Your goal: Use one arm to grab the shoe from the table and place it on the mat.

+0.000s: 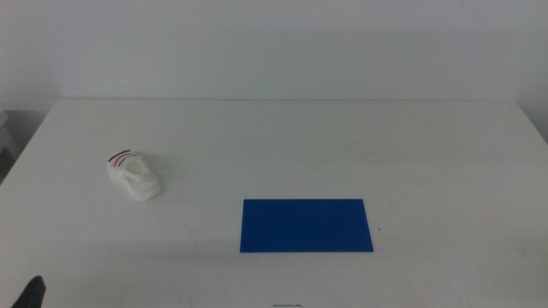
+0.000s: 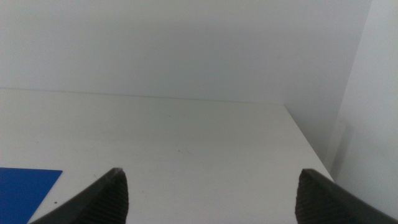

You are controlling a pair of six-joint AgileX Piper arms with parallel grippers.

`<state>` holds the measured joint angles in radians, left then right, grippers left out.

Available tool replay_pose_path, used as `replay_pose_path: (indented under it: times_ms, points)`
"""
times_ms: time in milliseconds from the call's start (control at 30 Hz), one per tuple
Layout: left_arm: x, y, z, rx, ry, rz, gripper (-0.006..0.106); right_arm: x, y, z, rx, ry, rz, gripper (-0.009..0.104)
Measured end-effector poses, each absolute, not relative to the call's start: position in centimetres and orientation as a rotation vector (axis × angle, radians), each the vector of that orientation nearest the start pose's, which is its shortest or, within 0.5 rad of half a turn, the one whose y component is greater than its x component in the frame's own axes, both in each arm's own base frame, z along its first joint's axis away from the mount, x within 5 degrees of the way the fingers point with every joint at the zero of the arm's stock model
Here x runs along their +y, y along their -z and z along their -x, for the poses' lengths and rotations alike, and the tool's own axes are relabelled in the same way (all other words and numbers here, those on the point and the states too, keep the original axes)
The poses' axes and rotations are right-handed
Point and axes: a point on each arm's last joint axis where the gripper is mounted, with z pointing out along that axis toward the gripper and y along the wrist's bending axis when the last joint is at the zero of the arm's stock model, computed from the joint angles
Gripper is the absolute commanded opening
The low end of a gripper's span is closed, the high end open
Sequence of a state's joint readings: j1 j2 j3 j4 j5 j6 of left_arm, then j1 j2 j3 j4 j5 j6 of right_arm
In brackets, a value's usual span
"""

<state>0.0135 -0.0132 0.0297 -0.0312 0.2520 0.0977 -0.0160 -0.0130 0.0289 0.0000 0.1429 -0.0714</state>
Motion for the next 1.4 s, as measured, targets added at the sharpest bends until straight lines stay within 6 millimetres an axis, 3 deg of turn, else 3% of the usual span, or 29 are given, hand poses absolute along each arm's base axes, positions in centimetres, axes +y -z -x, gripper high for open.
replay_pose_path:
  times_ms: [167,300,533,667,933,1233,1400]
  points:
    - [0.0,-18.6,-5.7,1.778,-0.016,-0.010,0.094,-0.1,-19.1,-5.6,1.642,0.067,0.045,0.094]
    - [0.0,-21.2,-6.6,1.812,-0.012,-0.006,0.094,-0.1,-19.1,-5.6,1.642,0.067,0.045,0.094]
    - [0.1,-26.2,-9.9,1.872,-0.009,-0.002,0.094,-0.1,-19.1,-5.6,1.642,0.067,0.045,0.094]
    - [0.1,-29.0,-12.1,1.887,-0.007,-0.001,0.094,-0.1,-19.1,-5.6,1.642,0.067,0.045,0.094]
    - [0.1,-32.5,-16.4,2.029,0.000,-0.002,0.094,-0.1,-19.1,-5.6,1.642,0.067,0.045,0.094]
    - [0.2,-34.2,-22.3,2.195,0.030,0.054,0.094,-0.1,-19.1,-5.6,1.642,0.067,0.045,0.094]
    - [0.2,-35.2,-26.6,2.280,0.074,0.161,0.094,-0.1,-19.1,-5.6,1.642,0.067,0.045,0.094]
